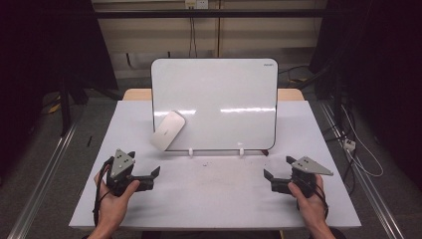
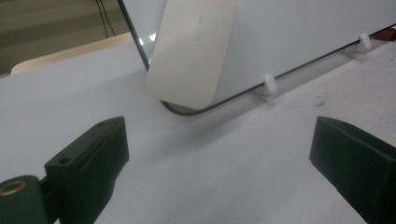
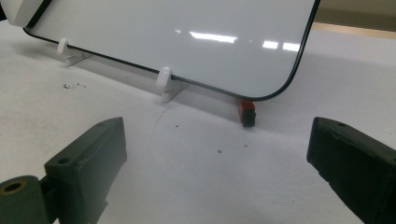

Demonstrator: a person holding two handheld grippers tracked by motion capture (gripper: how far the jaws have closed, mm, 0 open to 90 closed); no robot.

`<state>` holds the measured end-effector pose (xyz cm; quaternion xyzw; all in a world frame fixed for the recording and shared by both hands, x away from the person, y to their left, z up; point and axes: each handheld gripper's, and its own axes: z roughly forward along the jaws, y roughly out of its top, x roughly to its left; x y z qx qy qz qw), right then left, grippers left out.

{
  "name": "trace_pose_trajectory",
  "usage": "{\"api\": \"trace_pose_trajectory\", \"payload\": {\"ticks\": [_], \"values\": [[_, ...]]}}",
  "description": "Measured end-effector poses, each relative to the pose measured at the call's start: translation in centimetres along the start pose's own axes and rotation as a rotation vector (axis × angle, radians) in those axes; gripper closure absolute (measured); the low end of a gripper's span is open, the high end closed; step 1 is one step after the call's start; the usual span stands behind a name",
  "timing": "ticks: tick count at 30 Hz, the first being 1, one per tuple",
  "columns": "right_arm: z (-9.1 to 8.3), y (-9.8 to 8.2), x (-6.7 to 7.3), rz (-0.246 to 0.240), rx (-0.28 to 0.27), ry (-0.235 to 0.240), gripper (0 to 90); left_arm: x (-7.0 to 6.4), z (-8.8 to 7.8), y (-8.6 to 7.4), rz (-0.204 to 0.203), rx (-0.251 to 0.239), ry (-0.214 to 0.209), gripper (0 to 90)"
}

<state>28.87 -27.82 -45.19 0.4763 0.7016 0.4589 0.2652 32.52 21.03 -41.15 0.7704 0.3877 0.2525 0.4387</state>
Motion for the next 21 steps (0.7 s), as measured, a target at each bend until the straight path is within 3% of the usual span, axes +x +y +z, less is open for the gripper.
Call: {"api": "trace_pose_trajectory", "payload": {"ticks": [6, 10, 18, 21], "values": [[0.1, 0.0, 0.0, 0.005, 0.004, -0.002, 5.0, 0.2, 0.0, -1.4, -0.017, -0.012, 0.030, 5.2], [0.0, -0.1, -0.1, 0.003, 0.002, -0.006, 5.0, -0.1, -0.1, -2.2, 0.000, 0.005, 0.040, 5.2], [-0.2, -0.1, -0.4, 0.007, -0.001, -0.009, 5.0, 0.5, -0.5, -2.3, -0.061, -0.015, 0.057, 5.0], [-0.2, -0.1, -0.5, 0.008, 0.000, -0.010, 5.0, 0.6, -0.2, -2.4, -0.065, -0.008, 0.062, 4.6]]}}
